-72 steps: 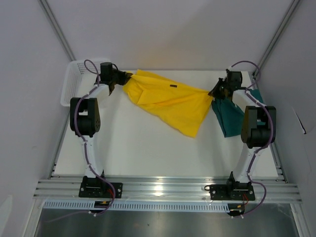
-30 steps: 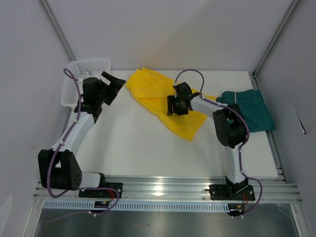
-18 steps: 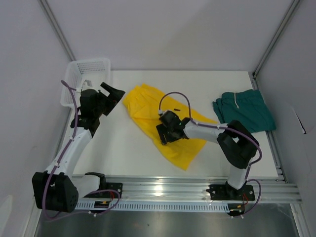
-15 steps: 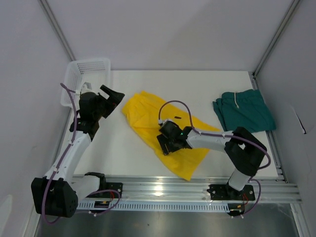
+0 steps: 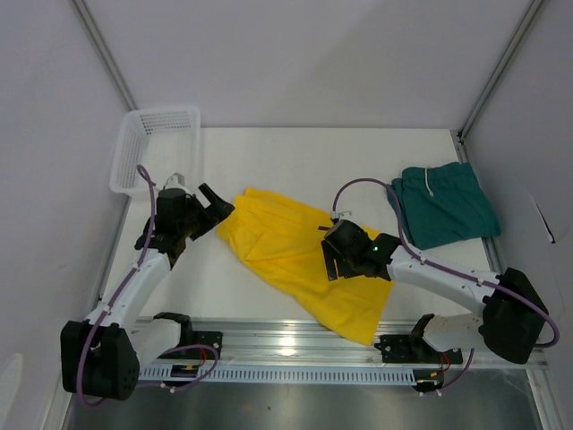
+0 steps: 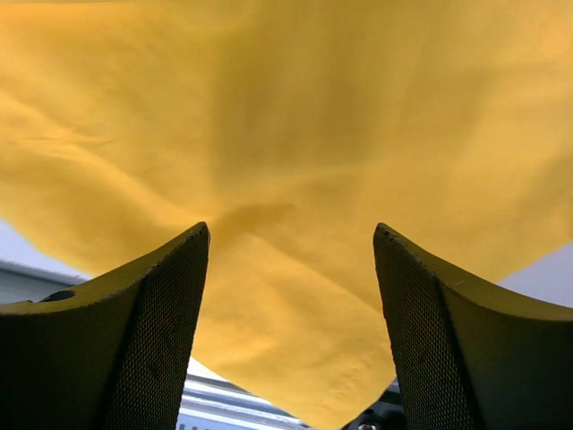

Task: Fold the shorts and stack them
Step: Fold the shorts

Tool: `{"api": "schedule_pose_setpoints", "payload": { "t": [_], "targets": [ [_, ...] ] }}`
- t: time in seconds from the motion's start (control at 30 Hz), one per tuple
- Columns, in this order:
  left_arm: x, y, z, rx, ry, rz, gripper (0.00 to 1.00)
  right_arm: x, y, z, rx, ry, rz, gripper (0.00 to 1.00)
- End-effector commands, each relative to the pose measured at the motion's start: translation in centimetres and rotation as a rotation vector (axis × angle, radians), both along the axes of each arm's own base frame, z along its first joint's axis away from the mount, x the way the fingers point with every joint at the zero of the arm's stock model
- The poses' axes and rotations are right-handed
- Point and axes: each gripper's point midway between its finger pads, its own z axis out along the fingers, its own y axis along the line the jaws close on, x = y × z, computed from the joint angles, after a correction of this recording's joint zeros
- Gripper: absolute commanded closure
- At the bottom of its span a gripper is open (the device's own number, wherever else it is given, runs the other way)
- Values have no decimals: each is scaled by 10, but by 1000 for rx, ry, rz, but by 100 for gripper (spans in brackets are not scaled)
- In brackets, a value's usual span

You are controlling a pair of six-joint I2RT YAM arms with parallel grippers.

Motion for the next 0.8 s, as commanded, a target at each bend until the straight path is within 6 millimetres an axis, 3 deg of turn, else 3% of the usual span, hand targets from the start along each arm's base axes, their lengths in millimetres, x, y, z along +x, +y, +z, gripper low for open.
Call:
{"api": "schedule_pose_setpoints", "payload": {
  "t": [0.0,0.13,0.3,0.53,0.77],
  "targets": [
    [-5,8,-11,115,6,-29,1,2,40,25,162,-48,50,25],
    [6,28,-22,222,34,31,1,3,67,17,189,-37,81,24],
    [28,31,-35,271,55,29,1,1,77,-1,186,-14,93,25],
    [54,12,-74,286,80,-121,1,-6,81,-12,193,16,118,23],
    [66,-1,-75,270,19,-203,1,-12,78,-25,189,36,121,22]
  ]
}}
